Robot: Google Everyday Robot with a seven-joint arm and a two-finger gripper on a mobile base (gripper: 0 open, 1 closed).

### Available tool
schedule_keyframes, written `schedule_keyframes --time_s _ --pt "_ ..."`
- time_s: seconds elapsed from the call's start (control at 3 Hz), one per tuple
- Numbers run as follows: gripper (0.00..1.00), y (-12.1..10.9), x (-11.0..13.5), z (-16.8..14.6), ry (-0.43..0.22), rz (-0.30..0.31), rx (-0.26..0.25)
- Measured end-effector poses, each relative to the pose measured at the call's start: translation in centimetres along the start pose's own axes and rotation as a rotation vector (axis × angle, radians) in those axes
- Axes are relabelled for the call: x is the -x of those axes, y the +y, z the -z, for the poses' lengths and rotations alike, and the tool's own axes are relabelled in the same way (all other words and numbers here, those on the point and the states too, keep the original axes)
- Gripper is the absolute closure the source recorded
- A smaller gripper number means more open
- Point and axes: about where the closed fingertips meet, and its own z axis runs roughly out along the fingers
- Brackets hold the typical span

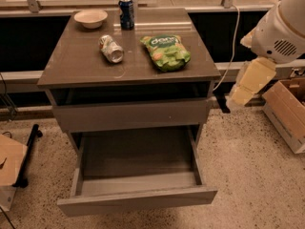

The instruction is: Place green rice chip bag into middle drawer

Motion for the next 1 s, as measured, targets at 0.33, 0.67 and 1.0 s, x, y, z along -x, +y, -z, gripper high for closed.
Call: schedule_keyframes --time_s 0.33,0.67,1.0 --pt "0.0 0.0 0.0 0.0 0.0 0.0 0.0" --pt "0.0 0.0 0.5 -1.4 -0.028 -0.076 0.009" --pt "0.0 -1.7 3.5 -3.9 -0.13 -0.165 0.006"
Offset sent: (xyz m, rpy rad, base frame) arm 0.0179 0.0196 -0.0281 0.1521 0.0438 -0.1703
